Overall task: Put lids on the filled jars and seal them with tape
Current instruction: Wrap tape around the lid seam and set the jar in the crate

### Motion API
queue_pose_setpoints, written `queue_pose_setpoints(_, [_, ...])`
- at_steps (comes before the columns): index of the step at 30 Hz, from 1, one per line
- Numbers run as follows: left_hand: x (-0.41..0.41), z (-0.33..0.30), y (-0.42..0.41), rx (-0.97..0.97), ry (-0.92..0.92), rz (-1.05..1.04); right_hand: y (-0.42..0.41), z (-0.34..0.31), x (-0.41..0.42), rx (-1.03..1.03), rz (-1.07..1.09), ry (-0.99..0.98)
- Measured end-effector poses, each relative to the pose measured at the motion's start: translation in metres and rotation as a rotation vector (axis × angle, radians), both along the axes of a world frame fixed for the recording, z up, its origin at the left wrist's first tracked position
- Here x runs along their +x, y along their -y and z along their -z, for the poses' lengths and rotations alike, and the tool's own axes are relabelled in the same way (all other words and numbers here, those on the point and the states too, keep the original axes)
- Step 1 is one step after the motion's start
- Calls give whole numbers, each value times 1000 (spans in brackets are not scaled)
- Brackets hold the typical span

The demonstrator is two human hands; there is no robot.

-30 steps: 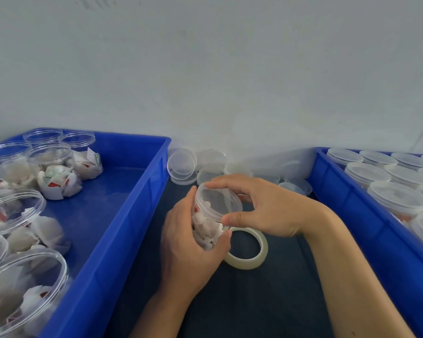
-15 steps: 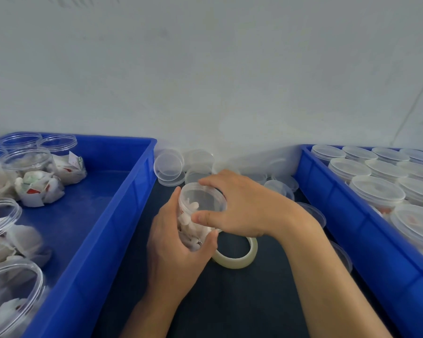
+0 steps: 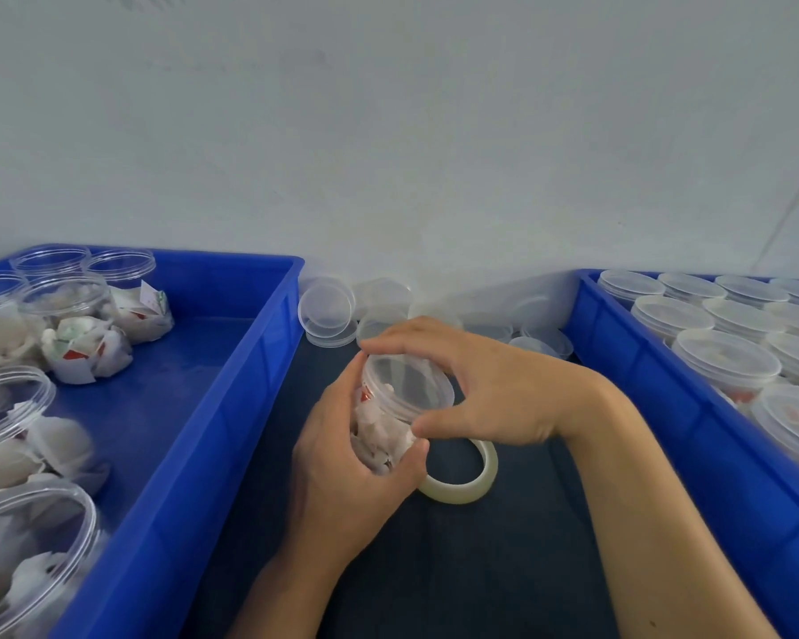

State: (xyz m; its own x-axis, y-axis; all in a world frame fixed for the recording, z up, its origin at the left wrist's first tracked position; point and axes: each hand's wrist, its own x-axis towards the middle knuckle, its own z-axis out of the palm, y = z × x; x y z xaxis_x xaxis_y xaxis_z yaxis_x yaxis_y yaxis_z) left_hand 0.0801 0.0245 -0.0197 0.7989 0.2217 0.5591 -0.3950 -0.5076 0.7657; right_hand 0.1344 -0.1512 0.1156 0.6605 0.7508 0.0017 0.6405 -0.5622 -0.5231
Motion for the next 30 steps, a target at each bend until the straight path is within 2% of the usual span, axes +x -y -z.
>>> queue_pose_setpoints(6, [-4,-7,-7,83,-52,76,16,3,6,99,-112,-190])
queue_pose_setpoints(11, [-4,-8,-8,117,-61,78,16,6,10,119,-103,-158])
queue_pose_setpoints(15, [-4,-8,-12,80,-85,122,17,8,12,125,-129,-171])
queue_pose_setpoints(24, [-5,-24,-31,-81,-255,402,23,20,18,223,-213,-398])
queue_pose_setpoints(30, [-5,-26,-32,-120,-307,420,18,27,21,288,-166,-461])
